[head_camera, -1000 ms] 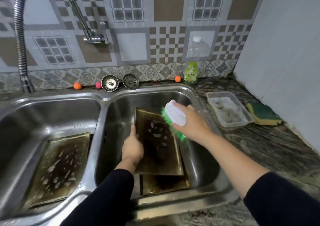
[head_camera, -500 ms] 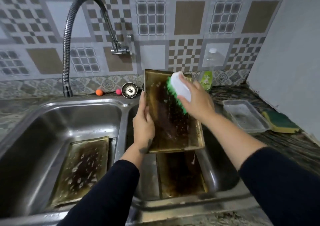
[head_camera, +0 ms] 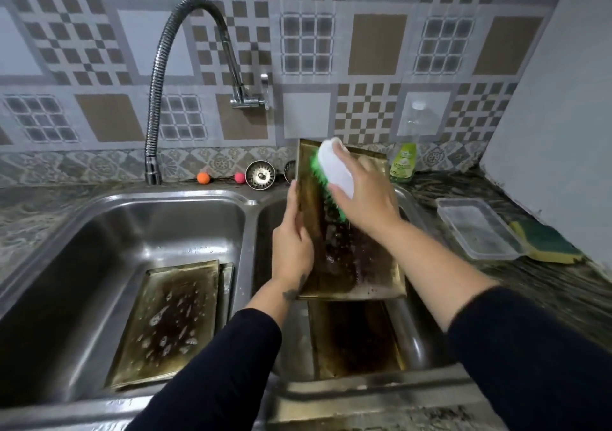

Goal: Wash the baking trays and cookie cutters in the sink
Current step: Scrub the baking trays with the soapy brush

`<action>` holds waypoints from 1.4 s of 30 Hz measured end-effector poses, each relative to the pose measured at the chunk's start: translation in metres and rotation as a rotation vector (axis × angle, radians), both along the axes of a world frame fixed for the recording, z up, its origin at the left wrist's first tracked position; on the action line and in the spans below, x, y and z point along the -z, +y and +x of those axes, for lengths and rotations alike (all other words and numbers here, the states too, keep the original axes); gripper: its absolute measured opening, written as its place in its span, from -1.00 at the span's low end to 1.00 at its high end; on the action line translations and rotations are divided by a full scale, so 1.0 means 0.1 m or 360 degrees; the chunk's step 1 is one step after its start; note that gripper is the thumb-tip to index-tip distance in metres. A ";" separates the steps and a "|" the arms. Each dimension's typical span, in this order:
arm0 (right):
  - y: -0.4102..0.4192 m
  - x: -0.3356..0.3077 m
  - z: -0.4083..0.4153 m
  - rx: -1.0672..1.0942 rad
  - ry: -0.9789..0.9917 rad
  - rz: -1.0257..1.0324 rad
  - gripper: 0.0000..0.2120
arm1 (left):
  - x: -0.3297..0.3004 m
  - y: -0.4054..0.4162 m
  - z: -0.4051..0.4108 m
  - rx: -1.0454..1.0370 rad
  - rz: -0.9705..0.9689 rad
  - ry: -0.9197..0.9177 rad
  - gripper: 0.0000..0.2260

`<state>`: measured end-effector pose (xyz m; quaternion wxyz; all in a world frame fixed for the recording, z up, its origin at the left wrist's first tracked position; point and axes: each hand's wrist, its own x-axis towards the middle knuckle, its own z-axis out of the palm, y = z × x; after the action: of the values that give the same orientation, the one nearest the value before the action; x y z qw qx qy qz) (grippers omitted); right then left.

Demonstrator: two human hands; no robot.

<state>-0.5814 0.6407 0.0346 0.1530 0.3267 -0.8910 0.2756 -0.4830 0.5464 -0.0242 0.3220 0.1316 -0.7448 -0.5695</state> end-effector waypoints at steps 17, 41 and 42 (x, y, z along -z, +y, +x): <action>-0.36 -0.41 0.10 -0.0066 0.0058 -0.0124 -0.36 | -0.31 -0.14 0.05 -0.0086 0.0048 0.0159 -0.34; -0.40 -0.25 0.35 0.0391 -0.0553 -0.0482 -0.17 | -0.01 0.24 0.24 -0.0354 -0.1038 -0.0499 -0.36; -0.38 -0.24 0.33 0.0401 -0.0614 -0.0526 -0.16 | -0.01 0.26 0.26 -0.0334 -0.1050 -0.0494 -0.38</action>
<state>-0.5480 0.6025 0.0586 0.0648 0.1256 -0.8803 0.4529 -0.4573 0.5723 -0.0233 0.2870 0.1811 -0.9105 -0.2363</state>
